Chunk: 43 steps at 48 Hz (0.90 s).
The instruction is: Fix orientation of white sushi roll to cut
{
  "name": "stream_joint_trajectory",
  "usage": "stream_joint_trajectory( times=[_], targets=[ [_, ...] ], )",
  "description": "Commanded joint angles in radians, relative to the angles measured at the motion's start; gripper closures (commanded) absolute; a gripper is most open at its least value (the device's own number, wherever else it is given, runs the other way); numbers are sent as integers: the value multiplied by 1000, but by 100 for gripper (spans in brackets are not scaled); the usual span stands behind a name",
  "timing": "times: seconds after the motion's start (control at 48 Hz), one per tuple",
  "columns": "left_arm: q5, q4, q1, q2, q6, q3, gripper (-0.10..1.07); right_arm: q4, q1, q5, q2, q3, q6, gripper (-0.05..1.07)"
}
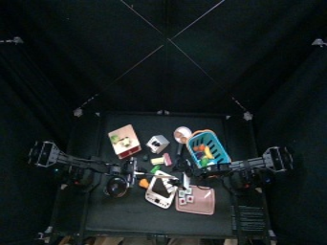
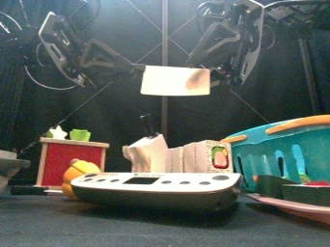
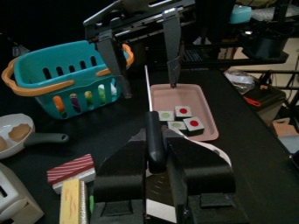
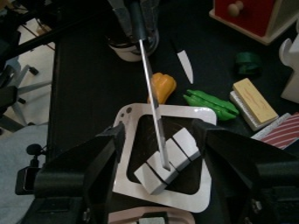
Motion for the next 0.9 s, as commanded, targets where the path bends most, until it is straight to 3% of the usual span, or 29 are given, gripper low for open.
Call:
stream_joint_trajectory(
  times=[0.0,0.167,0.333,0.458,0.562,0.708,0.875],
  targets=[
    [-6,0,0,-6,0,-9,58,25,2,-3,-21,-14,3,6],
    [-5,0,0,-5,0,0,58,201,2,21,-55,-21,6,5],
    [-2,-2,0,-5,0,15,58,380,34,129,-87,-63,-5,5],
    [-2,-2,2,-5,0,29,58,434,98,288,-107,-115,-5,5],
    [-2,-2,0,-6,0,35,58,537,144,489,-110,-170,-26,5],
    [-2,-2,5,-5,2,43,58,732,170,695,-114,-252,-210,5],
    [-2,2,6,-6,3,48,58,1003,140,845,-83,-394,-566,5]
  ],
)
